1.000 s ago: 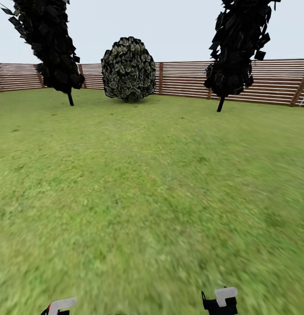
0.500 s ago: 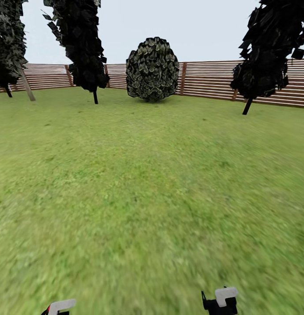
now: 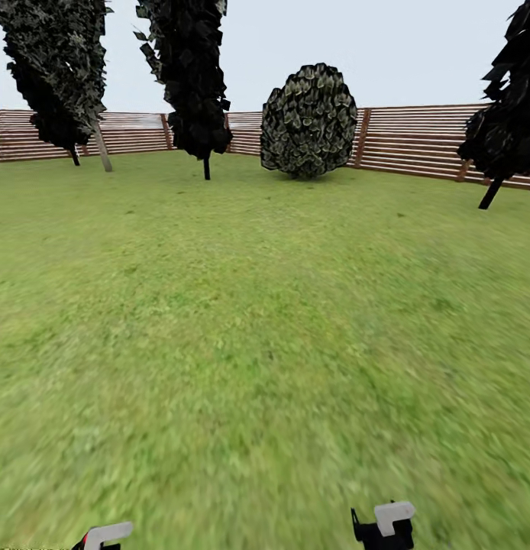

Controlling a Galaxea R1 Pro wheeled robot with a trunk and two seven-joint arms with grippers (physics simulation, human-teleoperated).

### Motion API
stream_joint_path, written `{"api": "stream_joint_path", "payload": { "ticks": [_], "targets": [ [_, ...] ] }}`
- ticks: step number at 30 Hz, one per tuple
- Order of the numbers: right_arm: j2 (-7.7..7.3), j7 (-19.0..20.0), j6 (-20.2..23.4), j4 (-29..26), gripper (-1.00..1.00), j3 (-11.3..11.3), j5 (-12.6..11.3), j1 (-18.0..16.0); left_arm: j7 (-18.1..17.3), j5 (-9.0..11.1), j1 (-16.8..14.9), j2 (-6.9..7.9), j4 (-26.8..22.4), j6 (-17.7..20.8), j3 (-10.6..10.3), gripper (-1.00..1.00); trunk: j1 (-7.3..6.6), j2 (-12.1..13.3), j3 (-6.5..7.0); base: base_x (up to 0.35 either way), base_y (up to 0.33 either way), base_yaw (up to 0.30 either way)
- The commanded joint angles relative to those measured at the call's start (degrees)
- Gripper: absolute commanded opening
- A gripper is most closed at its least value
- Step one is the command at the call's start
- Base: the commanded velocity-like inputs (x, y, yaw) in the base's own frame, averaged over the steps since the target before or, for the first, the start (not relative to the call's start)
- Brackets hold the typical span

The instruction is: In the garden, pick up the pesticide atomizer on the floor and spray pesticide onto both trees until each tree trunk is fully covered.

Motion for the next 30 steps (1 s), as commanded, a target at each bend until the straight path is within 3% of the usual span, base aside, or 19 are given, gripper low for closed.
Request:
{"api": "stream_joint_path", "payload": {
  "ticks": [1,30],
  "targets": [
    [0.00,0.00,0.00,0.01,1.00,0.01,0.00,0.00,0.00,0.00,0.00,0.00,0.00,-0.01,0.01,-1.00,0.00,0.00,0.00,0.208,0.183,0.286],
    [0.00,0.00,0.00,0.98,1.00,0.01,0.00,0.00,0.01,0.00,0.00,-0.02,0.00,-0.01,0.01,-1.00,0.00,0.00,0.00,0.241,0.186,0.286]
  ]
}}
